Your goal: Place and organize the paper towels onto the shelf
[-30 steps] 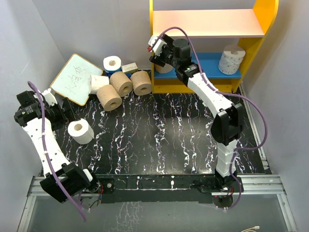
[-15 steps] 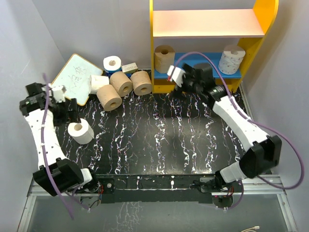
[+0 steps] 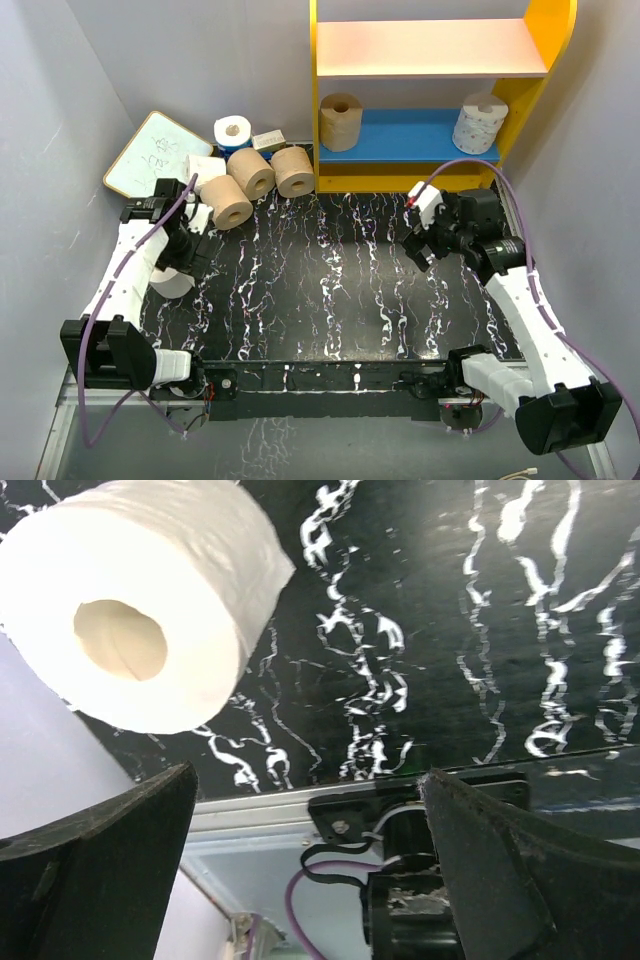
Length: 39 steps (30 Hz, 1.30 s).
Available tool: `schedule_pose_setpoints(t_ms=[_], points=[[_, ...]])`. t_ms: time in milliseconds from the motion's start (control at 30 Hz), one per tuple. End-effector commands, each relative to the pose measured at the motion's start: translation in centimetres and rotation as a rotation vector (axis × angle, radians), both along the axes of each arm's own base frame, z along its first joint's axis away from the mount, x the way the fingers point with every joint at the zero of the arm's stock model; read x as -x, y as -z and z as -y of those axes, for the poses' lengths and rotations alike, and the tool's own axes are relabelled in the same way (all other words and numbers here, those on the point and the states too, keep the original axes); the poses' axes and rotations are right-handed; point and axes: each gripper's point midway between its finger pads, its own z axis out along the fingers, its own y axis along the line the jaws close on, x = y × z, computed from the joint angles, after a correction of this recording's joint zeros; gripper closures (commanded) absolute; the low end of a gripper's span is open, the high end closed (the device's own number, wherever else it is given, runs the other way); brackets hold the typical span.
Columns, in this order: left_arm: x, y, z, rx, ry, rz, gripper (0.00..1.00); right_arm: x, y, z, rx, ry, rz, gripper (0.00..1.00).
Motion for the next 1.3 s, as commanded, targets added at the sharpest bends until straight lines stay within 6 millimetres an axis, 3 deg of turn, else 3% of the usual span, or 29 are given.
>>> schedule_pose_setpoints(t_ms=[0, 133, 400, 500, 800, 1267], points=[[-0.3, 0.0, -2.9, -0.161, 0.007, 0.044, 0.04, 0.0, 0.0, 0.6, -0.128, 0.1, -0.011, 0.02], [-1.0, -0.4, -3.8, -0.212, -0.031, 0.093, 0.05, 0.3, 0.0, 0.3, -0.209, 0.136, -0.021, 0.01], [-1.3, 1.5, -2.4, -0.131, -0.041, 0.098, 0.15, 0.6, 1.3, 1.2, -0.237, 0.201, 0.005, 0.02], [-1.6, 2.4, -2.0, -0.104, -0.045, 0.095, 0.16, 0.7, 0.9, 1.3, -0.238, 0.205, 0.022, 0.02], [-3.3, 3.8, -2.9, -0.163, -0.091, 0.088, 0.17, 0.7, 1.6, 1.4, -0.231, 0.2, 0.027, 0.02], [-3.3, 6.4, -4.1, -0.24, -0.088, 0.054, 0.28, 0.3, 2.5, 1.3, -0.225, 0.198, 0.0, 0.02]])
